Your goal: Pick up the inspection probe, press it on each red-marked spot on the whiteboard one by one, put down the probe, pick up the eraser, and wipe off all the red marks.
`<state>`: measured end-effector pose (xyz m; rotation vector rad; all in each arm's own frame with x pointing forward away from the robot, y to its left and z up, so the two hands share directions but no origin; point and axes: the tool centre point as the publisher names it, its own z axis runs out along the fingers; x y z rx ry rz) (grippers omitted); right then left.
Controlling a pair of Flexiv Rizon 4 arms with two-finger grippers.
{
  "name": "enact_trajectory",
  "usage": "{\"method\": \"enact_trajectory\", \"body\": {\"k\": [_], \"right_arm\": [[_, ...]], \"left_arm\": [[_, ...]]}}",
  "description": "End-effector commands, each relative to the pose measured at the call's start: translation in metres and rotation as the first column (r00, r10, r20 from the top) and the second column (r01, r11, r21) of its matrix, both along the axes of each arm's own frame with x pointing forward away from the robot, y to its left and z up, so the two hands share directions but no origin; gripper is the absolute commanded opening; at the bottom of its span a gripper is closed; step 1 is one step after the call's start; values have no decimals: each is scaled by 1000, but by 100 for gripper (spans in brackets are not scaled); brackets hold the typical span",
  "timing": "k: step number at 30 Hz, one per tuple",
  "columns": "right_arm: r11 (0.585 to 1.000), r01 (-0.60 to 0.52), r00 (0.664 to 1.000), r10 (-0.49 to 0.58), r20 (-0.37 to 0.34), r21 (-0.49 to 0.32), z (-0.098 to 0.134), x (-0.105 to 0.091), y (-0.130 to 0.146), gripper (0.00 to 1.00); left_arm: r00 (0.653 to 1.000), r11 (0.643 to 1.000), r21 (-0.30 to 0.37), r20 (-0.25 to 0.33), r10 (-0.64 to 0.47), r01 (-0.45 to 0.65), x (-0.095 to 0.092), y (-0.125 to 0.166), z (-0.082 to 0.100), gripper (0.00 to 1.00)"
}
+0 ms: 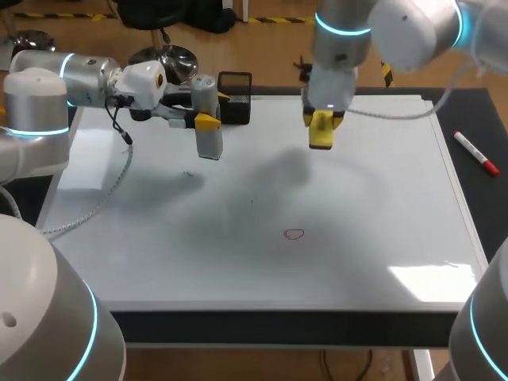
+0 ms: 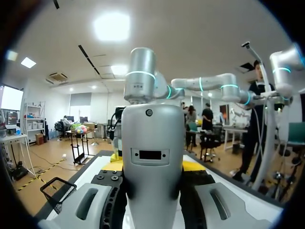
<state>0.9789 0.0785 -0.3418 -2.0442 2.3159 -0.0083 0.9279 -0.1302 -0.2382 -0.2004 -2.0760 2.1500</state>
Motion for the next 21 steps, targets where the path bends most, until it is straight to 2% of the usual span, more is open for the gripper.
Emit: {"method": "enact_trajectory", "body": {"k": [1,13,21], "right_arm": [[1000,-15,999,15,30,19,0,-26,17,0],[994,-58,998,59,-10,94,-13,-98,54,0],[989,-106,993,110,-33,99,-12,-129,75,0]], "left_arm": [[1000,1000,0,2,2,-2,-1,0,1,0],[1000,1000,0,2,2,-2,-1,0,1,0],[1000,1000,0,2,2,-2,-1,0,1,0]]}}
